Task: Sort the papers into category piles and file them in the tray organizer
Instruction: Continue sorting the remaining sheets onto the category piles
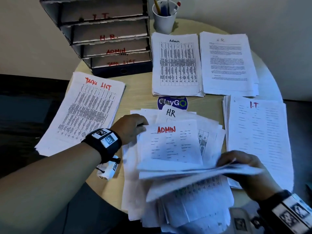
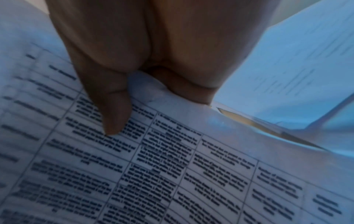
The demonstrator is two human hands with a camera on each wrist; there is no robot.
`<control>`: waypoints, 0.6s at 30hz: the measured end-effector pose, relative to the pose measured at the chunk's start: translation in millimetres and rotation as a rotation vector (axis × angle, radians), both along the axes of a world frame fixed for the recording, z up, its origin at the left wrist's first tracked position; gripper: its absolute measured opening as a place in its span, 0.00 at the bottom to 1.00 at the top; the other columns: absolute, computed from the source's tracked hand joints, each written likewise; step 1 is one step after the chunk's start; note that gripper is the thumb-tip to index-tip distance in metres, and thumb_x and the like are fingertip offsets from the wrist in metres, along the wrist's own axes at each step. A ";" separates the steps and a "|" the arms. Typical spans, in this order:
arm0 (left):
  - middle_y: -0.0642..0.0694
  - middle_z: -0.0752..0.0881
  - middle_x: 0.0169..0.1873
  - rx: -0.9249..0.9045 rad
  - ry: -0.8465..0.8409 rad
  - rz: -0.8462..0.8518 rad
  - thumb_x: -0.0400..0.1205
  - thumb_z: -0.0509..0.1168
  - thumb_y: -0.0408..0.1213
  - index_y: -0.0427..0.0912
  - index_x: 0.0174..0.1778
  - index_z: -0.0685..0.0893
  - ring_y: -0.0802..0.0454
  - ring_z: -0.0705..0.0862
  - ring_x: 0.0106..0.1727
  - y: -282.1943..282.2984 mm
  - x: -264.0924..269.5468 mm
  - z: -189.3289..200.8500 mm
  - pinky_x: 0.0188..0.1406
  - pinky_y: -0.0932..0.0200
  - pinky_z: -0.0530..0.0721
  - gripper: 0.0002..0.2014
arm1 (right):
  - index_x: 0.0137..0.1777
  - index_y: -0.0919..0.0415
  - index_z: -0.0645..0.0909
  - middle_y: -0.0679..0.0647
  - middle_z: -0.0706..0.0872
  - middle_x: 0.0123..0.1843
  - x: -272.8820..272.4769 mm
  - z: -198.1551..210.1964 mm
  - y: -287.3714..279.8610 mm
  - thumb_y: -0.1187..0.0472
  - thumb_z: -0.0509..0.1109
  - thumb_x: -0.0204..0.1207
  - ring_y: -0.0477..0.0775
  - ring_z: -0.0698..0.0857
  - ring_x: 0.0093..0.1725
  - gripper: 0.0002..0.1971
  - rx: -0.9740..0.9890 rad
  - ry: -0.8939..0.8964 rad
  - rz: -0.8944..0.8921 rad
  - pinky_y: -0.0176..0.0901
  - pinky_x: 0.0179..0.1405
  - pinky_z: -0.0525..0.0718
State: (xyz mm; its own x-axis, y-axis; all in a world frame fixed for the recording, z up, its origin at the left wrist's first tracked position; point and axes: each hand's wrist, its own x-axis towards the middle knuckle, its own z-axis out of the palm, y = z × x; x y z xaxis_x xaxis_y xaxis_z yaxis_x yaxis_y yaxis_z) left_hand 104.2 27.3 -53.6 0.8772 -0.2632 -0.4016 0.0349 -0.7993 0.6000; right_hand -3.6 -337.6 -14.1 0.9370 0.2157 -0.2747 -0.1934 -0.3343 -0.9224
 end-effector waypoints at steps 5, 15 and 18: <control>0.45 0.86 0.46 0.066 -0.118 -0.067 0.86 0.63 0.38 0.39 0.50 0.85 0.41 0.83 0.50 -5.5 -1.9 4.0 0.47 0.54 0.79 0.08 | 0.57 0.34 0.84 0.49 0.90 0.45 20.6 -9.1 13.0 0.74 0.84 0.60 0.47 0.87 0.43 0.35 -0.151 0.038 -0.066 0.44 0.50 0.85; 0.41 0.84 0.37 0.172 -0.410 -0.280 0.74 0.72 0.33 0.38 0.44 0.83 0.37 0.84 0.37 1.9 -15.8 3.8 0.34 0.51 0.79 0.06 | 0.45 0.52 0.84 0.48 0.90 0.39 60.9 -15.3 32.4 0.64 0.83 0.64 0.53 0.90 0.42 0.13 -0.332 0.125 -0.234 0.48 0.46 0.88; 0.46 0.81 0.37 0.100 -0.337 -0.204 0.81 0.58 0.49 0.40 0.44 0.81 0.41 0.81 0.38 4.3 -15.7 1.4 0.34 0.55 0.74 0.15 | 0.51 0.58 0.86 0.55 0.91 0.42 55.6 -18.3 36.2 0.59 0.82 0.67 0.55 0.89 0.42 0.14 -0.372 0.133 -0.252 0.50 0.46 0.89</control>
